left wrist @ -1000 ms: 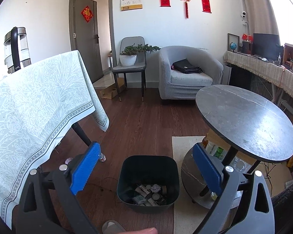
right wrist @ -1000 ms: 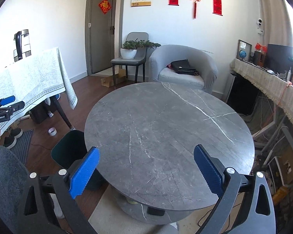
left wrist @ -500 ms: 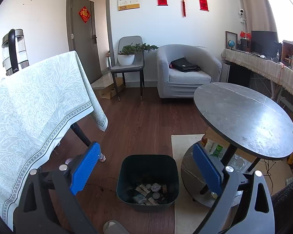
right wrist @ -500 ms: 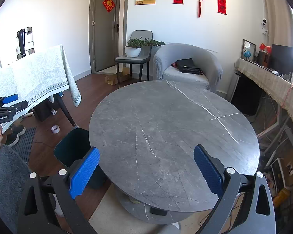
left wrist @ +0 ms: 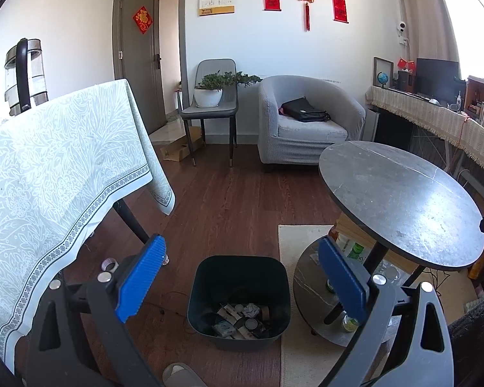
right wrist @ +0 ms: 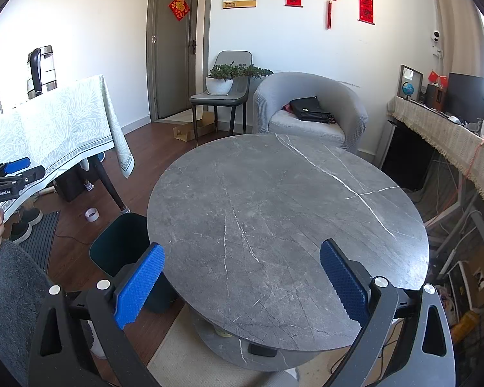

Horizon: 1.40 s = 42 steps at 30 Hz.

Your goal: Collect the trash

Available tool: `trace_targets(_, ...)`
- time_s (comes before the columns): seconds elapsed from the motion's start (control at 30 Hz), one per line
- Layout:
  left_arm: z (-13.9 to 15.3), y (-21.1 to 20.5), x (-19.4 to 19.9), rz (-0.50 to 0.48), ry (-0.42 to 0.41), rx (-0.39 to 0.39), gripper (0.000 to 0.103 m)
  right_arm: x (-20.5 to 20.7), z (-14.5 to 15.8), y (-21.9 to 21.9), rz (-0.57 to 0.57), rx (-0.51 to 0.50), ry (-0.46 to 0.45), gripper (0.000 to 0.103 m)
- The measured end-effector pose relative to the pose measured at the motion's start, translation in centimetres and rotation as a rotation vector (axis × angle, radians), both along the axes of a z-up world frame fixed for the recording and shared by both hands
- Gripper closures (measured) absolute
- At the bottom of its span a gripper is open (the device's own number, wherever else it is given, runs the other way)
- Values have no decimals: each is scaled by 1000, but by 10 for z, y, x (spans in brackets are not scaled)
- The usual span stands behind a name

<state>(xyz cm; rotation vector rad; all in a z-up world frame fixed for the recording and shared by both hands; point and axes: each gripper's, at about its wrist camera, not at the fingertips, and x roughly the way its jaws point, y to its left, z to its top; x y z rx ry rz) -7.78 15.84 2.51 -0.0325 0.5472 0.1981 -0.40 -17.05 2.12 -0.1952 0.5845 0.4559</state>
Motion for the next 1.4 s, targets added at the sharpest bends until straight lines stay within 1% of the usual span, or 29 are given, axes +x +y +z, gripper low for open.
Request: trace_targets(1.4,0,-6,0,-4,1,6,6,0,0,2,0,0,1,5)
